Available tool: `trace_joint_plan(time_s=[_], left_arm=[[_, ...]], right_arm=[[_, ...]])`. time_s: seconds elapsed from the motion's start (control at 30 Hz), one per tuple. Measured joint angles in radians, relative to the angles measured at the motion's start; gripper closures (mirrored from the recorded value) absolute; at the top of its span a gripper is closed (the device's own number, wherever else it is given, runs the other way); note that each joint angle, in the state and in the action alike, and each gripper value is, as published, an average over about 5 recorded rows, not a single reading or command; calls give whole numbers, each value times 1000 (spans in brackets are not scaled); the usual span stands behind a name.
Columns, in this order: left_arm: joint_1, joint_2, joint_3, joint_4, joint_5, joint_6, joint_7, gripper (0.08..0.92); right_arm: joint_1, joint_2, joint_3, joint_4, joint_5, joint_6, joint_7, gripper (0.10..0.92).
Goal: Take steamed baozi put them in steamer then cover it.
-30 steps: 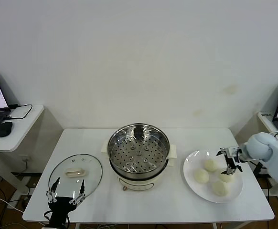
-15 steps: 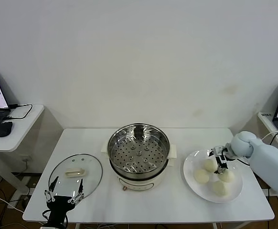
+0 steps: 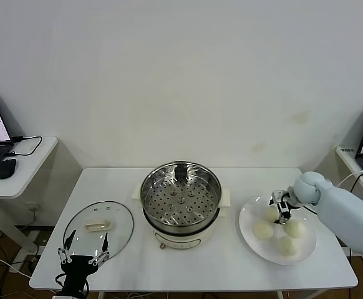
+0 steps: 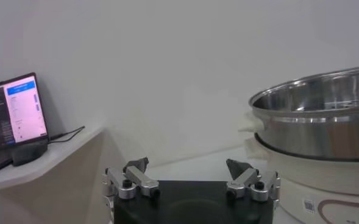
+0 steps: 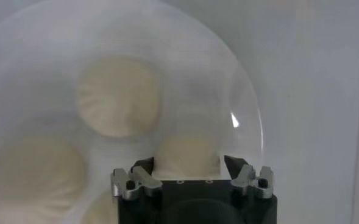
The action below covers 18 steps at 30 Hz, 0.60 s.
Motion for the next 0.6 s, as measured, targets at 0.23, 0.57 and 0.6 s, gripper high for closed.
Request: trace_joint_plan(time_s=[0.23,0.57,0.6], left_arm=[[1,4,-2,-2,-2,0,2,177],[-4,14,-3,-2,-4,0,3,177],[-5,16,-2,-2,-4,0,3,177]], right_arm=[[23,-25,-23,25,20,-9,-10,448],[125,-123,-99,137,119,-29,-35,448],[144,-135,-111,152,133,-31,-37,448]])
